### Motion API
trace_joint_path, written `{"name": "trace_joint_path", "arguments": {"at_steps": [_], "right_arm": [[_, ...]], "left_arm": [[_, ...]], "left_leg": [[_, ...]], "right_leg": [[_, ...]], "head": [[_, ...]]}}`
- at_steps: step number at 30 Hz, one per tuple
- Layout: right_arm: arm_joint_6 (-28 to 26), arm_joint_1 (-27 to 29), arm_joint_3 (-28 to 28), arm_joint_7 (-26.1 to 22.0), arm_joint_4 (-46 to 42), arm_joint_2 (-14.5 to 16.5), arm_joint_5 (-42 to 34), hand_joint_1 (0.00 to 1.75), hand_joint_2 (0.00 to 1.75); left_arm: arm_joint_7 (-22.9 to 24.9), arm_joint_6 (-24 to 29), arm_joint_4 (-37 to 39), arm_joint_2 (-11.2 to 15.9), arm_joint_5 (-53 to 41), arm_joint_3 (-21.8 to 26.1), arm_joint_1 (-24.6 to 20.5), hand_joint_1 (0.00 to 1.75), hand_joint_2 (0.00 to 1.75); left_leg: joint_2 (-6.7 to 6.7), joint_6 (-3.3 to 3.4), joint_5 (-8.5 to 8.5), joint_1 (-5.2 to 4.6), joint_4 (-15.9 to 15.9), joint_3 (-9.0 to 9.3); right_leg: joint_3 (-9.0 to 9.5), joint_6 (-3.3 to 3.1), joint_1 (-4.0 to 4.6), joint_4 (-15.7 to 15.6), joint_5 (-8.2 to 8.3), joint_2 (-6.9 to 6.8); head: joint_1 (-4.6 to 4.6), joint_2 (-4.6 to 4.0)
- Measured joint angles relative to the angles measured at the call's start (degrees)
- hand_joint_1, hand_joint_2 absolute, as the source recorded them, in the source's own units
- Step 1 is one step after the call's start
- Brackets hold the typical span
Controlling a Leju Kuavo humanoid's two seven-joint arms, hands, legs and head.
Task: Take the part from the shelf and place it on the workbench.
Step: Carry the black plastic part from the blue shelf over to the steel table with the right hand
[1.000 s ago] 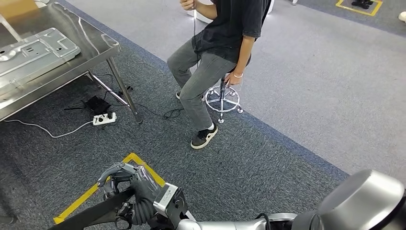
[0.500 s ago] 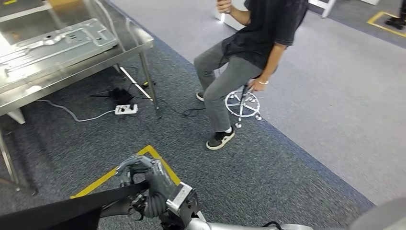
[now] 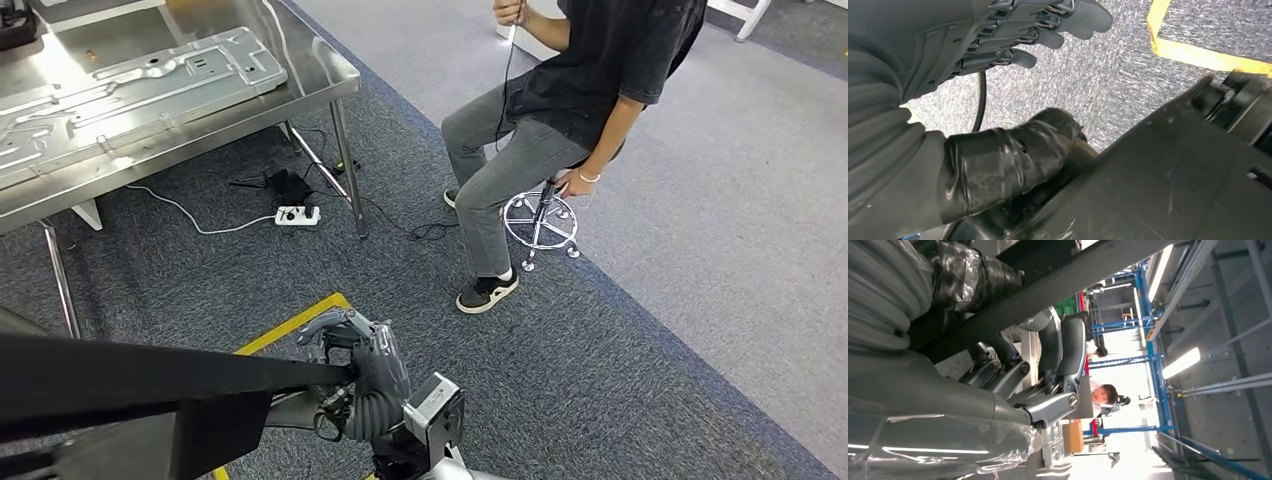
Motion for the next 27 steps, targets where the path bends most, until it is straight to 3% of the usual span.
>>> {"name": "trace_joint_path", "arguments": {"at_steps": [2, 3, 6, 8, 11, 12, 13, 14, 15, 16, 18, 20, 23, 25, 27], "right_arm": [[0.2, 0.0, 0.0, -0.1, 0.0, 0.0, -0.2, 1.75, 1.75], [0.3, 0.0, 0.0, -0.1, 0.0, 0.0, -0.1, 1.75, 1.75], [0.5, -0.1, 0.0, 0.6, 0.0, 0.0, 0.6, 1.75, 1.75], [0.6, -0.1, 0.0, 1.0, 0.0, 0.0, 1.0, 1.75, 1.75], [0.6, -0.2, 0.0, 0.7, 0.3, 0.0, 0.6, 1.75, 1.75], [0.5, -0.2, 0.0, 0.5, 0.5, 0.0, 0.4, 1.75, 1.75], [0.5, -0.2, 0.0, 0.3, 0.8, 0.0, 0.3, 1.75, 1.75], [0.4, -0.2, 0.0, 0.2, 1.0, 0.1, 0.3, 1.75, 1.75], [0.4, -0.3, 0.0, 0.1, 1.2, 0.1, 0.3, 1.75, 1.75], [0.4, -0.4, 0.0, 0.0, 1.4, 0.2, 0.3, 1.75, 1.75], [0.4, -0.6, 0.0, -0.1, 1.6, 0.4, 0.4, 1.75, 1.75], [0.2, -0.6, 0.0, -0.1, 1.6, 0.6, 0.4, 1.75, 1.75], [-0.2, -0.7, 0.0, -0.1, 1.6, 0.8, 0.4, 1.75, 1.75], [-0.4, -0.7, 0.0, -0.3, 1.6, 0.9, 0.0, 1.75, 1.75], [-0.5, -0.8, 0.0, -0.6, 1.7, 1.0, -0.7, 1.75, 1.75]], "left_arm": [[0.0, 0.0, 0.0, 0.0, -0.1, 0.0, 0.0, 0.0, 1.75], [0.0, 0.0, 0.0, -0.1, -0.1, 0.0, 0.0, 0.0, 1.75], [-0.2, 0.0, 0.0, 0.0, 0.8, 0.0, 0.2, 0.0, 1.75], [-0.6, 0.2, 0.0, 0.1, 2.0, 0.0, 0.4, 0.0, 1.75], [-1.2, 0.7, 0.0, 0.3, 3.9, 0.1, 0.5, 0.0, 1.75], [-1.3, 0.8, 0.0, 0.3, 4.5, 0.2, 0.6, 0.0, 1.75], [-1.2, 1.0, 0.0, 0.4, 5.0, 0.3, 0.7, 0.0, 1.75], [-1.1, 1.0, 0.0, 0.4, 5.3, 0.4, 0.8, 0.0, 1.75], [-0.9, 1.0, 0.0, 0.5, 5.4, 0.5, 0.8, 0.0, 1.75], [-0.8, 1.0, 0.0, 0.5, 5.2, 0.6, 0.8, 0.0, 1.75], [-0.7, 0.9, 0.0, 0.5, 4.5, 0.6, 0.8, 0.0, 1.75], [-0.9, 0.6, 0.0, 0.5, 4.0, 0.6, 0.8, 0.0, 1.75], [-0.9, 0.4, 0.0, 0.5, 3.7, 0.6, 0.7, 0.0, 1.75], [-1.0, 0.4, 0.0, 0.5, 4.0, 0.6, 0.7, 0.0, 1.75], [-1.0, 0.6, 0.0, 0.5, 4.3, 0.6, 0.7, 0.0, 1.75]], "left_leg": [[-0.12, -0.09, 2.78, 0.08, -7.4, 3.61], [-0.22, 0.0, 3.3, -0.03, -9.8, 4.7], [-0.42, 0.89, 3.41, -0.41, -11.1, 5.04], [-0.38, 1.79, 3.84, -0.39, -11.7, 5.17], [-0.3, 2.79, 4.04, -0.71, -12.0, 5.21], [-0.3, 2.95, 4.01, -0.93, -11.9, 5.2], [-0.3, 3.06, 3.96, -1.15, -11.9, 5.22], [-0.33, 3.17, 3.9, -1.37, -11.8, 5.26], [-0.38, 3.24, 3.83, -1.57, -11.7, 5.36], [-0.43, 3.29, 3.73, -1.72, -11.7, 5.47], [-0.49, 3.19, 3.56, -2.02, -11.4, 5.4], [-0.43, 2.89, 3.58, -2.02, -11.4, 5.18], [-0.4, 2.0, 3.0, -1.99, -10.7, 5.02], [-0.47, 1.09, 0.56, -1.56, -6.2, 2.87], [-0.43, 0.22, -2.23, -0.84, 0.7, -0.75]], "right_leg": [[0.05, 0.48, -0.11, 0.1, -0.07, 0.15], [0.01, 0.88, -0.1, 0.0, -0.04, 0.2], [-0.02, 2.15, -0.08, -0.5, 0.26, 0.25], [-0.5, 2.58, -0.13, 0.6, -0.75, 0.02], [-4.7, 2.4, 0.19, 9.8, -5.82, -0.25], [-6.22, 2.28, 0.34, 13.1, -6.99, -0.25], [-6.99, 2.12, 0.49, 14.8, -7.12, -0.25], [-6.74, 1.87, 0.65, 14.3, -6.19, -0.26], [-5.44, 1.5, 0.83, 11.8, -4.39, -0.27], [-3.58, 1.02, 1.08, 7.9, -2.49, -0.31], [-0.53, 0.1, 1.58, 1.6, -0.45, -0.49], [0.28, -0.3, 1.91, -0.3, -0.38, -0.52], [0.94, -0.66, 1.42, -1.4, 0.12, -0.42], [1.39, -0.89, 1.0, -1.9, 0.28, -0.56], [1.44, -1.0, 0.88, -1.9, 0.2, -0.63]], "head": [[0.25, 0.0], [0.55, 0.0], [2.26, 0.0], [3.62, 0.0], [5.93, 0.0], [6.61, 0.0], [7.27, 0.0], [7.84, 0.0], [8.37, 0.0], [8.87, 0.0], [9.53, 0.0], [10.05, 0.01], [10.91, 0.04], [11.17, 0.08], [11.19, 0.1]]}}
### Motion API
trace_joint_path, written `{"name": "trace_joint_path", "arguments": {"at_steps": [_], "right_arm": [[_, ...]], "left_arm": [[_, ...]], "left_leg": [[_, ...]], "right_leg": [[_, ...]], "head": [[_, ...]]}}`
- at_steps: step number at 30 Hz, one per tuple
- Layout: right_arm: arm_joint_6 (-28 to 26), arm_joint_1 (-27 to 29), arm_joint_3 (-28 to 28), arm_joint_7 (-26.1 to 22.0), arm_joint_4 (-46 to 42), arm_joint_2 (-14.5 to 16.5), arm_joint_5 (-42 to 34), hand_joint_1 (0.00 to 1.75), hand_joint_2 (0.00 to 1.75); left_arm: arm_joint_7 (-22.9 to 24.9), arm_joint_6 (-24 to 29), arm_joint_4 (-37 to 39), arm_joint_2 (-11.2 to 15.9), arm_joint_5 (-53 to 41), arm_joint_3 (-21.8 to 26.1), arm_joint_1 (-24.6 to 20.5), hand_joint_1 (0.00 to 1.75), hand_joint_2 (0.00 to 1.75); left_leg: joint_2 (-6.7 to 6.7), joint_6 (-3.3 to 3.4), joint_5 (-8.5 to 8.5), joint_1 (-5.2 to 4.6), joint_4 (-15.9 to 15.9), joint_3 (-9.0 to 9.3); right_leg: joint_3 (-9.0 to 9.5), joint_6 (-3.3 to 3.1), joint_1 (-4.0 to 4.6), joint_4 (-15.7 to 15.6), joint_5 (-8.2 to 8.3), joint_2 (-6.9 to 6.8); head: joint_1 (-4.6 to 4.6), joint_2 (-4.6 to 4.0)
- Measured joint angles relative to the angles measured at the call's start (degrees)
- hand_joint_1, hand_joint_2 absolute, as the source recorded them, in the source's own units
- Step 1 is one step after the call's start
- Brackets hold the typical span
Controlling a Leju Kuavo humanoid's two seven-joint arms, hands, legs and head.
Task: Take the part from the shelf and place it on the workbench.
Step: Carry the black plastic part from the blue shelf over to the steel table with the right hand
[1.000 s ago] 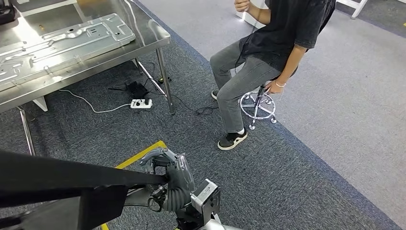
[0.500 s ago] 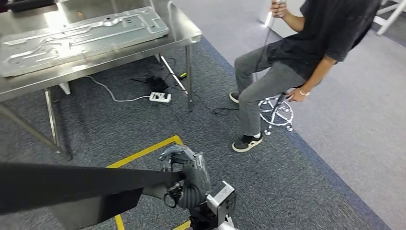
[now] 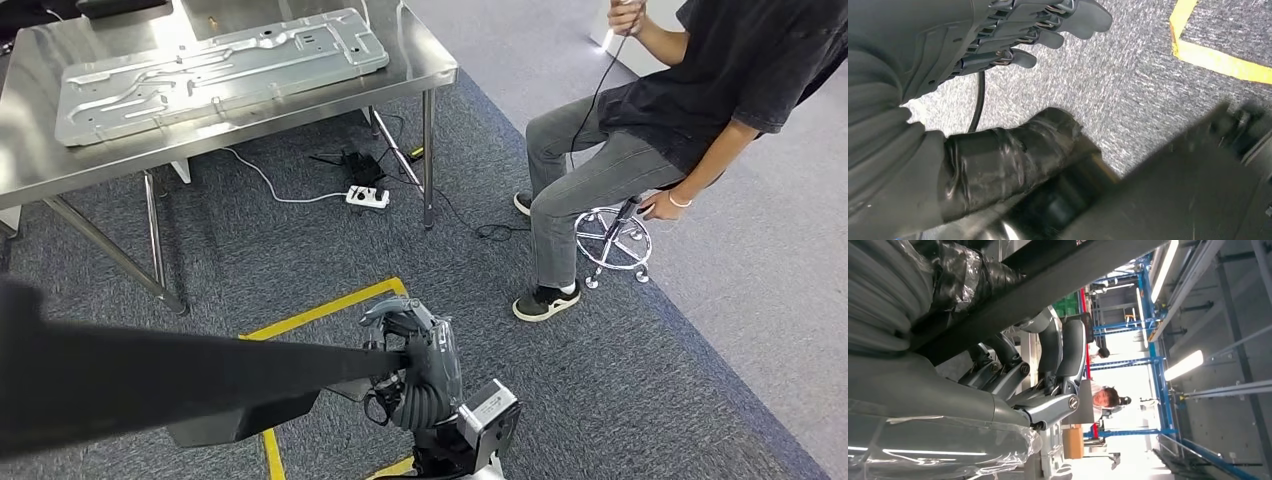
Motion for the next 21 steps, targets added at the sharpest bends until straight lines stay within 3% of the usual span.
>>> {"name": "trace_joint_path", "arguments": {"at_steps": [1, 2, 4, 6, 8, 11, 13, 15, 16, 17, 18, 20, 21], "right_arm": [[-0.1, 0.0, 0.0, -0.1, 0.0, 0.0, -0.2, 1.75, 1.75], [-0.2, 0.0, 0.0, -0.1, 0.1, 0.0, -0.3, 1.75, 1.75], [-0.6, -0.1, 0.0, -0.1, 0.1, 0.1, -0.3, 1.75, 1.75], [-1.0, -0.2, 0.0, 0.0, 0.2, 0.2, -0.6, 1.75, 1.75], [-1.3, -0.3, 0.0, -0.1, 0.2, 0.2, -1.2, 1.75, 1.75], [-1.6, -0.3, 0.0, -0.7, 0.2, 0.1, -2.0, 1.75, 1.75], [-1.7, -0.2, 0.0, -1.6, -0.2, -0.1, -3.0, 1.75, 1.75], [-1.2, 0.3, 0.0, -2.7, -0.8, -0.6, -4.4, 1.75, 1.75], [-0.8, 0.5, 0.0, -3.0, -1.1, -0.9, -5.1, 1.75, 1.75], [-0.5, 0.7, 0.0, -3.2, -1.4, -1.2, -5.8, 1.75, 1.75], [-0.2, 0.8, 0.0, -3.3, -1.5, -1.4, -6.2, 1.75, 1.75], [0.2, 0.9, 0.0, -3.4, -1.9, -1.7, -6.4, 1.75, 1.75], [0.3, 1.0, 0.0, -3.6, -2.0, -1.8, -6.3, 1.75, 1.75]], "left_arm": [[0.1, 0.1, 0.0, 0.0, 0.1, 0.0, 0.0, 0.0, 1.75], [0.1, 0.3, 0.0, 0.0, 0.1, 0.0, -0.1, 0.0, 1.75], [0.3, 0.4, 0.0, 0.0, 0.0, 0.1, -0.1, 0.0, 1.75], [0.5, 0.4, 0.0, -0.1, -0.3, 0.1, 0.0, 0.0, 1.75], [0.6, 0.5, 0.0, -0.2, -0.6, 0.1, 0.0, 0.0, 1.75], [1.0, 0.6, 0.0, -0.5, -1.7, 0.1, 0.1, 0.0, 1.75], [1.3, 1.0, 0.0, -1.0, -2.2, 0.1, 0.1, 0.0, 1.75], [1.2, 1.4, 0.0, -1.6, -2.4, 0.1, 0.1, 0.0, 1.75], [1.1, 1.5, 0.0, -1.9, -2.5, 0.1, 0.1, 0.0, 1.75], [1.0, 1.5, 0.0, -2.1, -2.6, 0.1, 0.1, 0.0, 1.75], [1.2, 1.4, 0.0, -2.2, -2.7, 0.1, 0.1, 0.0, 1.75], [1.5, 1.4, 0.0, -2.5, -3.0, 0.1, 0.1, 0.0, 1.75], [1.6, 1.4, 0.0, -2.6, -3.1, 0.1, 0.1, 0.0, 1.75]], "left_leg": [[0.02, -0.35, -0.36, 0.34, 2.1, -1.16], [0.04, -0.64, 0.31, 0.62, 2.2, -1.35], [0.04, -1.1, 4.03, 1.07, -3.4, 1.31], [-0.08, -1.18, 6.26, 1.07, -9.9, 4.47], [-0.22, -0.68, 6.1, 0.77, -11.9, 5.27], [-0.21, 0.68, 6.22, 0.7, -12.3, 5.47], [-0.14, 1.61, 6.2, 0.63, -12.7, 5.93], [-0.06, 2.25, 5.9, 0.25, -12.7, 6.2], [-0.03, 2.47, 5.74, 0.04, -12.7, 6.36], [-0.03, 2.64, 5.55, -0.17, -12.6, 6.58], [-0.05, 2.74, 5.33, -0.39, -12.6, 6.88], [-0.09, 2.75, 4.82, -0.72, -12.6, 7.6], [-0.12, 2.63, 4.58, -0.88, -12.5, 7.81]], "right_leg": [[0.03, 0.04, -0.07, 0.0, -0.06, 0.0], [0.09, 0.14, -0.19, 0.1, -0.16, 0.02], [0.31, 0.6, -0.54, 0.3, -0.47, 0.18], [0.3, 1.34, -0.65, 0.6, -0.83, 0.39], [0.13, 2.06, -0.51, 0.6, -0.91, 0.47], [-0.05, 2.88, -0.65, 1.0, -1.48, 0.39], [-2.11, 3.03, -0.74, 5.5, -3.83, 0.3], [-6.11, 2.93, -0.5, 13.0, -6.67, 0.28], [-7.82, 2.85, -0.36, 15.8, -7.14, 0.28], [-8.68, 2.69, -0.21, 16.7, -6.57, 0.28], [-8.46, 2.41, -0.06, 15.4, -4.94, 0.28], [-5.6, 1.49, 0.42, 8.4, -0.75, 0.26], [-4.1, 1.06, 0.68, 5.0, 0.49, 0.23]], "head": [[0.0, 0.01], [0.01, 0.02], [0.0, 0.03], [0.0, 0.03], [0.5, 0.04], [1.62, 0.06], [2.55, 0.07], [3.61, 0.07], [4.07, 0.07], [4.5, 0.08], [4.92, 0.08], [5.74, 0.1], [6.04, 0.1]]}}
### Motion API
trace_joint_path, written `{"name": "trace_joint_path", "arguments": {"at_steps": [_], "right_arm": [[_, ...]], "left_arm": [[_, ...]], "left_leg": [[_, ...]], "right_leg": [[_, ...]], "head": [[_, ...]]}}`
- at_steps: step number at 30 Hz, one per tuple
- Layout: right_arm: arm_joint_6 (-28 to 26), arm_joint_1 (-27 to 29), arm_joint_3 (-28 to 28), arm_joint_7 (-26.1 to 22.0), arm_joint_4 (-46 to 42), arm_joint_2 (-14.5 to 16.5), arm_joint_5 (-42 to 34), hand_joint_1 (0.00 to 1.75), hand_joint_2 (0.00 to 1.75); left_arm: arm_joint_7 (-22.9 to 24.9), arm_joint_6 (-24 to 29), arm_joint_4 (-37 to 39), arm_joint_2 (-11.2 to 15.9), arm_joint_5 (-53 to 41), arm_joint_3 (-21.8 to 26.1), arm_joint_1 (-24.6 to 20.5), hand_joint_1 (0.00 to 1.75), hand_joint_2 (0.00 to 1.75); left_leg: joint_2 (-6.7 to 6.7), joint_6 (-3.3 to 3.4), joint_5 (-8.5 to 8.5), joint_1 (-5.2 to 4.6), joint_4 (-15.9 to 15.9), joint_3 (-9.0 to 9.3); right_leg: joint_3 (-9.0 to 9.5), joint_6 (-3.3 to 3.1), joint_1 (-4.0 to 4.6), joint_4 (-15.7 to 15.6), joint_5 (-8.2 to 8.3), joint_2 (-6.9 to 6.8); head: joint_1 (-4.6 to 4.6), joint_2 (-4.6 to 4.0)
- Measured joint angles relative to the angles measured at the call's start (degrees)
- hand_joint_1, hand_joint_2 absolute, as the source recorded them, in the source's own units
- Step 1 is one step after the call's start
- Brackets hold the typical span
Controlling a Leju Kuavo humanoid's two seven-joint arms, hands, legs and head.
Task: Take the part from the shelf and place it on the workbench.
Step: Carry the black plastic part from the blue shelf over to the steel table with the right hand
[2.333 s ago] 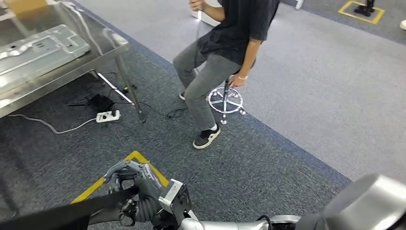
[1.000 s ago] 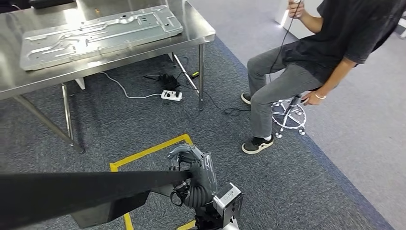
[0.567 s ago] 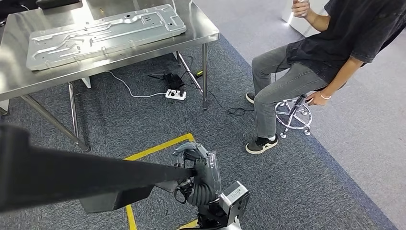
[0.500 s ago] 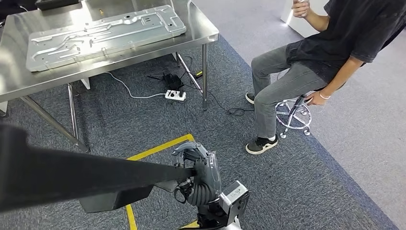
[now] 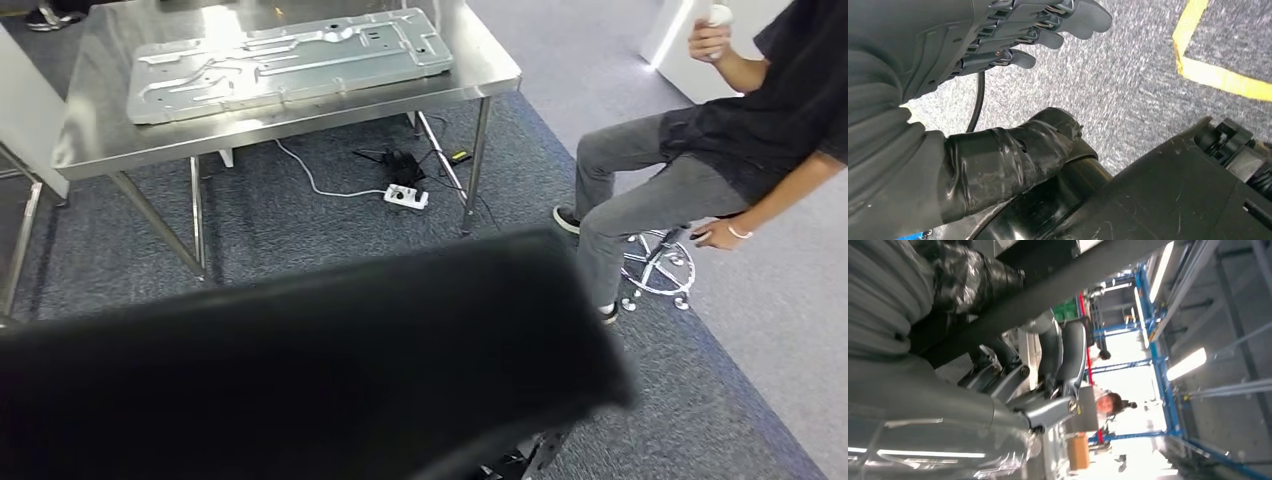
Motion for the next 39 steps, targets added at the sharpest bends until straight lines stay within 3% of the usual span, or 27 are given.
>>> {"name": "trace_joint_path", "arguments": {"at_steps": [1, 3, 6, 8, 10, 11, 12, 14, 15, 17, 21, 22, 24, 26, 27, 28, 30, 32, 34, 36, 37, 39], "right_arm": [[0.0, 0.1, 0.0, -0.2, -0.2, -0.1, 0.0, 1.75, 1.75], [0.1, 0.2, -0.2, -1.1, -0.6, -0.1, -0.5, 1.75, 1.75], [0.7, 0.6, -0.7, -2.7, -1.1, -0.1, -1.6, 1.75, 1.75], [0.9, 0.7, -0.8, -3.4, -1.4, 0.0, -1.7, 1.75, 1.75], [0.9, 0.8, -0.8, -3.6, -1.5, 0.0, -1.4, 1.75, 1.75], [0.9, 0.8, -0.8, -3.6, -1.5, 0.0, -1.3, 1.75, 1.75], [0.9, 0.8, -0.8, -3.5, -1.5, 0.0, -1.2, 1.75, 1.75], [0.9, 0.8, -0.8, -3.4, -1.6, 0.0, -1.0, 1.75, 1.75], [0.9, 0.8, -0.8, -3.4, -1.6, -0.1, -1.0, 1.75, 1.75], [1.0, 0.8, -0.8, -3.2, -1.7, -0.1, -0.9, 1.75, 1.75], [1.1, 0.7, -0.8, -3.2, -1.9, -0.1, -1.0, 1.75, 1.75], [1.2, 0.7, -0.8, -3.1, -1.9, -0.1, -1.0, 1.75, 1.75], [1.2, 0.7, -0.8, -3.0, -1.9, -0.1, -1.1, 1.75, 1.75], [1.4, 0.8, -0.8, -2.9, -1.8, -0.2, -1.3, 1.75, 1.75], [1.5, 0.8, -0.8, -2.8, -1.8, -0.2, -1.3, 1.75, 1.75], [1.5, 0.8, -0.8, -2.8, -1.8, -0.2, -1.4, 1.75, 1.75], [1.6, 0.8, -0.8, -2.7, -1.8, -0.3, -1.4, 1.75, 1.75], [1.6, 0.8, -0.8, -2.6, -1.8, -0.3, -1.5, 1.75, 1.75], [1.7, 0.9, -0.8, -2.5, -1.9, -0.3, -1.6, 1.75, 1.75], [1.7, 1.0, -0.8, -2.4, -1.9, -0.3, -1.7, 1.75, 1.75], [1.6, 1.0, -0.8, -2.4, -1.9, -0.3, -1.7, 1.75, 1.75], [1.2, 0.9, -0.8, -2.2, -1.9, -0.3, -1.6, 1.75, 1.75]], "left_arm": [[0.0, 0.0, 0.0, -0.1, 0.0, 0.0, 0.0, 0.0, 1.75], [-0.3, -0.3, 0.0, -0.2, 0.1, 0.0, -0.2, 0.0, 1.75], [-0.6, -0.7, 0.0, -0.3, 0.1, 0.0, -0.2, 0.0, 1.75], [-0.7, -0.8, 0.0, -0.3, 0.1, 0.0, -0.3, 0.0, 1.75], [-0.7, -1.0, 0.0, -0.3, 0.1, 0.0, -0.2, 0.0, 1.75], [-0.7, -1.0, 0.0, -0.2, 0.0, 0.0, -0.2, 0.0, 1.75], [-0.7, -1.0, 0.0, -0.2, 0.0, 0.0, -0.2, 0.0, 1.75], [-0.7, -1.1, 0.0, -0.2, 0.1, 0.0, -0.2, 0.0, 1.75], [-0.7, -1.2, 0.0, -0.2, 0.2, 0.0, -0.2, 0.0, 1.75], [-0.7, -1.3, 0.0, -0.2, 0.3, 0.0, -0.3, 0.0, 1.75], [-0.6, -1.4, 0.0, -0.2, 0.3, 0.0, -0.2, 0.0, 1.75], [-0.5, -1.5, 0.0, -0.2, 0.3, 0.0, -0.2, 0.0, 1.75], [-0.4, -1.6, 0.0, -0.2, 0.3, 0.0, -0.2, 0.0, 1.75], [-0.2, -1.6, 0.0, -0.1, 0.3, 0.0, -0.1, 0.0, 1.75], [-0.2, -1.6, 0.0, -0.1, 0.3, 0.0, -0.1, 0.0, 1.75], [-0.1, -1.6, 0.0, -0.1, 0.4, 0.0, 0.0, 0.0, 1.75], [-0.1, -1.6, 0.0, -0.1, 0.4, 0.0, 0.1, 0.0, 1.75], [-0.1, -1.6, 0.0, 0.0, 0.5, 0.0, 0.0, 0.0, 1.75], [-0.1, -1.6, 0.0, 0.0, 0.5, 0.0, -0.2, 0.0, 1.75], [-0.1, -1.6, 0.0, 0.0, 0.5, 0.0, -0.2, 0.0, 1.75], [-0.2, -1.5, 0.0, 0.1, 0.5, 0.0, -0.3, 0.0, 1.75], [-0.5, -1.4, 0.0, 0.1, 0.6, 0.0, -0.4, 0.0, 1.75]], "left_leg": [[0.0, -0.17, -0.17, -0.07, 0.0, 0.07], [0.08, -0.59, -0.34, -0.07, 0.0, -0.02], [0.2, -1.49, -1.52, 0.01, 1.5, -0.64], [0.17, -2.24, -4.03, 0.4, 7.1, -3.44], [0.19, -2.84, -6.17, 0.93, 14.1, -7.58], [0.19, -3.07, -5.92, 1.14, 15.6, -8.78], [0.2, -3.21, -4.59, 1.31, 14.9, -8.86], [0.22, -3.33, -0.2, 1.57, 8.0, -6.1], [0.21, -3.26, 1.18, 1.52, 4.4, -4.35], [0.15, -2.72, 1.8, 1.31, 0.6, -2.55], [0.02, -1.09, 1.36, 1.23, -0.3, -1.57], [0.01, -0.71, 1.27, 1.24, -0.4, -1.15], [0.05, -0.19, 0.87, 1.12, -0.5, -0.59], [0.04, 0.02, 0.34, 0.94, -0.5, -0.07], [0.0, 0.02, 0.0, 0.86, -0.5, 0.32], [-0.07, -0.04, -0.4, 0.81, -0.5, 0.86], [-0.16, -0.32, -1.34, 0.71, -0.5, 2.21], [-0.15, -0.9, -2.25, 0.64, -0.4, 2.97], [-0.1, -1.53, -2.75, 0.61, 0.1, 3.33], [-0.05, -2.04, -3.18, 0.72, 1.9, 3.08], [-0.05, -2.28, -3.7, 0.78, 4.0, 1.94], [-0.04, -2.74, -5.61, 0.93, 10.7, -2.38]], "right_leg": [[1.01, -0.31, 0.22, -2.2, 0.49, -0.02], [1.58, -0.52, 0.47, -3.5, 0.3, 0.05], [2.47, -0.88, -0.15, -4.6, 0.5, 0.11], [3.13, -1.16, -0.37, -5.1, 0.38, 0.02], [3.4, -1.26, -0.44, -5.0, -0.03, 0.01], [3.59, -1.18, -0.49, -4.9, -0.3, 0.05], [3.86, -1.05, -0.57, -4.8, -0.6, 0.11], [4.6, -0.6, -0.75, -4.7, -1.25, 0.22], [4.89, -0.27, -0.72, -4.6, -1.59, 0.28], [5.23, 0.46, -0.61, -4.6, -1.92, 0.37], [4.91, 1.53, -0.69, -2.9, -2.59, 0.3], [3.78, 1.69, -0.74, -0.6, -3.67, 0.24], [-0.27, 1.88, -0.72, 6.6, -6.48, 0.16], [-4.06, 1.88, -0.69, 11.7, -7.44, 0.16], [-4.68, 1.8, -0.69, 11.5, -6.36, 0.15], [-4.27, 1.68, -0.68, 9.2, -4.31, 0.15], [-1.82, 1.31, -0.56, 2.1, 0.11, 0.13], [-0.11, 0.8, -0.18, -2.1, 0.68, 0.02], [0.52, 0.17, 0.01, -2.7, -0.13, -0.05], [1.54, -0.46, -0.2, -3.0, 0.21, -0.05], [2.08, -0.76, -0.29, -3.3, 0.09, -0.07], [2.77, -1.2, -0.36, -3.5, -0.33, -0.11]], "head": [[0.31, 0.02], [0.71, 0.08], [0.99, 0.14], [1.0, 0.14], [0.99, 0.14], [0.98, 0.14], [0.98, 0.14], [0.97, 0.14], [0.98, 0.14], [1.16, 0.14], [2.04, 0.14], [2.23, 0.14], [2.7, 0.14], [2.94, 0.14], [3.01, 0.14], [3.12, 0.14], [3.37, 0.14], [3.73, 0.14], [4.01, 0.16], [4.05, 0.19], [3.97, 0.2], [3.87, 0.2]]}}
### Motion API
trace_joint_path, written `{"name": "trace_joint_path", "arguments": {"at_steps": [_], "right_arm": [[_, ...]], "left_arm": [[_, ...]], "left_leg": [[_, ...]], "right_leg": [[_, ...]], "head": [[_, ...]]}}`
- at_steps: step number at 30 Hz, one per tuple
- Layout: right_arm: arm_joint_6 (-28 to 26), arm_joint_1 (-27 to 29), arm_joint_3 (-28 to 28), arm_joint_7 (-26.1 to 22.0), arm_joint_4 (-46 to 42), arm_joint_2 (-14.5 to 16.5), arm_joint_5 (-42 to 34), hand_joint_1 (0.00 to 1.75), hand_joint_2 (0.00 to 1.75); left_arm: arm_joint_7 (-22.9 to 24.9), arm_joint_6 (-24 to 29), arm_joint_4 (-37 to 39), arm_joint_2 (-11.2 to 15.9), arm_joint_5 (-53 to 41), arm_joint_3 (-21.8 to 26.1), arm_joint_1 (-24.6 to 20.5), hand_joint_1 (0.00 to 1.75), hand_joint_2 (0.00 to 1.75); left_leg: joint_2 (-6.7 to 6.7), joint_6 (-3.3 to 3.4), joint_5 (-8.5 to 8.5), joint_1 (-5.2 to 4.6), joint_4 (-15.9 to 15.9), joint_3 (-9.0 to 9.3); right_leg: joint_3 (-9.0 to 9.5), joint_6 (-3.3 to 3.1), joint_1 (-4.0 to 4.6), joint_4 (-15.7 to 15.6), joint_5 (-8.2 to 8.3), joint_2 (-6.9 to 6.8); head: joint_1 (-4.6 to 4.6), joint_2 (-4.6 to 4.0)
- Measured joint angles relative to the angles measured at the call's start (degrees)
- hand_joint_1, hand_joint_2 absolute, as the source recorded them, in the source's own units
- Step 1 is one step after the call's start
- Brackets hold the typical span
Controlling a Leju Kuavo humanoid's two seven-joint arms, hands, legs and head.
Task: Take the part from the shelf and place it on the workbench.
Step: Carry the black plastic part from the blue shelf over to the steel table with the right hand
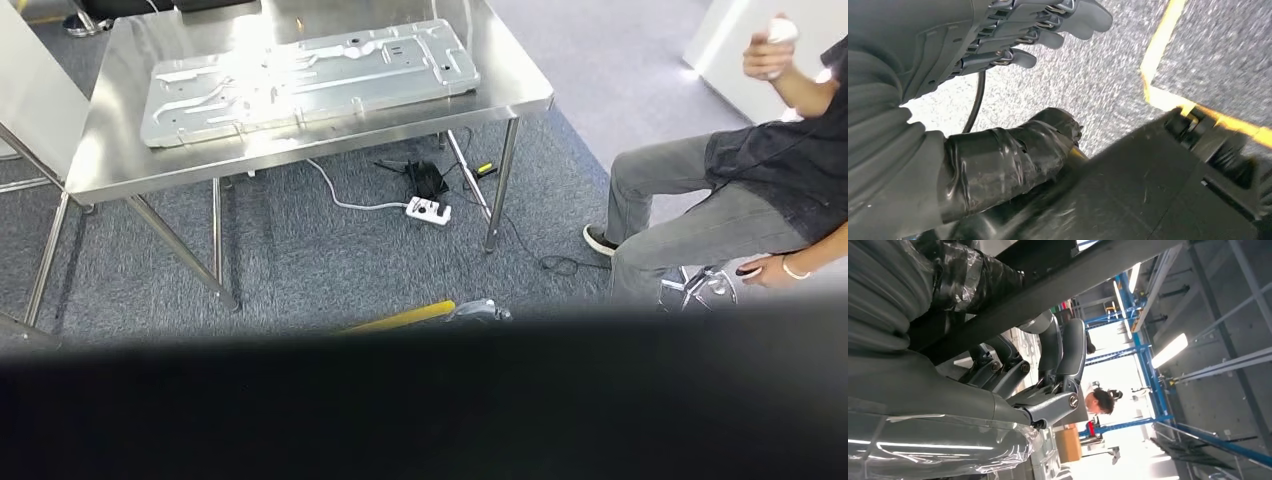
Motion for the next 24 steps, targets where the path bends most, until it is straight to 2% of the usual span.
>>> {"name": "trace_joint_path", "arguments": {"at_steps": [2, 3, 4, 6, 7, 8, 9, 10, 12, 14, 16, 17, 18, 19, 21, 22, 23, 24], "right_arm": [[-0.4, 0.0, 0.0, 0.1, 0.0, 0.0, 0.0, 1.75, 1.75], [-0.5, 0.1, 0.0, 0.1, 0.0, 0.0, 0.1, 1.75, 1.75], [-0.6, 0.1, 0.0, 0.1, 0.0, 0.0, 0.1, 1.75, 1.75], [-0.6, 0.1, 0.0, 0.1, 0.0, 0.0, 0.2, 1.75, 1.75], [-0.6, 0.1, 0.0, 0.1, 0.0, 0.0, 0.3, 1.75, 1.75], [-0.7, 0.1, 0.0, 0.1, 0.0, 0.0, 0.4, 1.75, 1.75], [-0.9, 0.1, 0.0, 0.1, 0.0, 0.0, 0.5, 1.75, 1.75], [-1.1, 0.1, 0.0, 0.1, -0.1, 0.0, 0.6, 1.75, 1.75], [-1.5, 0.1, 0.0, 0.2, -0.2, -0.1, 0.9, 1.75, 1.75], [-2.1, 0.1, -0.1, 0.7, -0.4, -0.1, 1.6, 1.75, 1.75], [-2.9, 0.2, -0.1, 1.7, -0.6, -0.2, 2.6, 1.75, 1.75], [-3.2, 0.3, -0.1, 2.3, -0.7, -0.2, 3.1, 1.75, 1.75], [-3.4, 0.3, -0.1, 2.7, -0.8, -0.3, 3.5, 1.75, 1.75], [-3.5, 0.4, -0.1, 3.0, -0.9, -0.4, 3.8, 1.75, 1.75], [-3.5, 0.6, -0.1, 3.6, -1.1, -0.6, 4.6, 1.75, 1.75], [-3.5, 0.7, -0.1, 3.9, -1.2, -0.7, 5.2, 1.75, 1.75], [-3.5, 0.8, -0.1, 4.3, -1.4, -0.7, 6.0, 1.75, 1.75], [-3.5, 1.1, -0.1, 4.7, -1.5, -0.7, 6.9, 1.75, 1.75]], "left_arm": [[-0.4, 0.1, 0.0, 0.0, 0.3, 0.0, 0.1, 0.0, 1.75], [-0.6, 0.2, 0.0, 0.1, 0.4, 0.0, 0.2, 0.0, 1.75], [-0.7, 0.3, 0.0, 0.2, 0.5, 0.0, 0.3, 0.0, 1.75], [-0.8, 0.4, 0.0, 0.3, 0.7, 0.0, 0.4, 0.0, 1.75], [-0.8, 0.4, 0.0, 0.4, 0.7, 0.0, 0.4, 0.0, 1.75], [-0.9, 0.4, 0.0, 0.5, 0.7, 0.0, 0.4, 0.0, 1.75], [-0.9, 0.4, 0.0, 0.5, 0.8, 0.0, 0.5, 0.0, 1.75], [-0.9, 0.4, 0.0, 0.6, 0.8, 0.0, 0.6, 0.0, 1.75], [-0.9, 0.5, 0.0, 0.6, 0.9, 0.0, 0.6, 0.0, 1.75], [-1.0, 0.7, 0.0, 0.6, 1.1, 0.0, 0.4, 0.0, 1.75], [-1.2, 1.1, 0.0, 0.7, 1.6, 0.0, 0.3, 0.0, 1.75], [-1.3, 1.2, 0.0, 0.7, 1.8, 0.0, 0.3, 0.0, 1.75], [-1.3, 1.3, 0.0, 0.8, 2.0, 0.0, 0.4, 0.0, 1.75], [-1.3, 1.3, 0.0, 0.8, 2.3, 0.0, 0.5, 0.0, 1.75], [-1.3, 1.3, 0.0, 0.8, 2.6, 0.0, 0.8, 0.0, 1.75], [-1.4, 1.4, 0.0, 0.8, 2.9, 0.0, 0.8, 0.0, 1.75], [-1.5, 1.5, 0.0, 0.9, 3.2, 0.1, 0.7, 0.0, 1.75], [-1.7, 1.6, 0.0, 0.9, 3.5, 0.2, 0.7, 0.0, 1.75]], "left_leg": [[0.01, -0.28, -1.78, 0.1, 5.2, -4.45], [0.01, -0.28, -1.45, 0.12, 5.4, -5.59], [0.01, -0.13, 0.12, 0.1, 3.7, -5.81], [0.05, 0.49, 5.7, -0.1, -3.2, -4.5], [0.03, 0.83, 7.0, -0.3, -6.0, -3.83], [0.0, 1.15, 7.76, -0.49, -7.8, -3.3], [-0.04, 1.45, 7.81, -0.62, -8.7, -3.12], [-0.1, 1.68, 7.42, -0.61, -8.8, -2.78], [-0.12, 2.08, 8.24, -0.41, -9.6, -1.7], [-0.08, 2.38, 8.16, -0.26, -10.2, -0.6], [-0.04, 2.69, 7.82, -0.23, -10.2, -0.18], [-0.04, 2.76, 7.56, -0.24, -10.2, -0.01], [-0.06, 2.78, 7.21, -0.24, -10.2, 0.32], [-0.09, 2.71, 6.8, -0.22, -10.2, 0.82], [-0.18, 2.42, 5.76, -0.19, -10.2, 2.14], [-0.22, 2.16, 5.24, -0.2, -10.1, 2.71], [-0.26, 1.84, 4.78, -0.23, -10.0, 3.03], [-0.28, 1.46, 4.42, -0.24, -9.8, 3.25]], "right_leg": [[0.65, -0.12, 0.0, 0.0, -0.71, 0.15], [1.19, -0.08, 0.01, 0.0, -1.16, 0.27], [1.88, -0.02, 0.01, 0.0, -1.65, 0.38], [3.24, 0.19, 0.02, 0.0, -2.66, 0.48], [3.72, 0.43, 0.07, 0.0, -3.11, 0.58], [3.98, 0.78, 0.11, 0.0, -3.53, 0.65], [4.19, 1.13, 0.18, 0.2, -3.75, 0.72], [4.46, 1.51, 0.25, 0.3, -3.88, 0.77], [4.84, 2.05, 0.29, 1.4, -4.33, 0.76], [3.39, 2.52, 0.17, 4.6, -6.04, 0.66], [-0.81, 2.92, -0.01, 11.2, -9.05, 0.52], [-2.97, 3.08, -0.11, 14.0, -10.11, 0.51], [-4.68, 3.23, -0.25, 15.7, -10.36, 0.49], [-5.25, 3.32, -0.41, 15.1, -9.2, 0.47], [-3.98, 3.35, -0.74, 8.6, -3.69, 0.43], [-3.23, 3.26, -0.74, 5.4, -1.7, 0.4], [-2.63, 3.04, -0.6, 3.1, -0.5, 0.33], [-2.42, 2.69, -0.44, 2.0, -0.03, 0.3]], "head": [[-0.02, 0.01], [-0.03, 0.01], [-0.03, 0.01], [-0.06, 0.0], [-0.1, 0.0], [-0.15, 0.0], [-0.16, 0.0], [-0.16, 0.01], [-0.11, 0.01], [0.03, 0.01], [0.24, 0.01], [0.3, 0.01], [0.35, 0.01], [0.45, 0.01], [0.77, 0.01], [0.93, 0.01], [1.09, 0.01], [1.22, 0.01]]}}
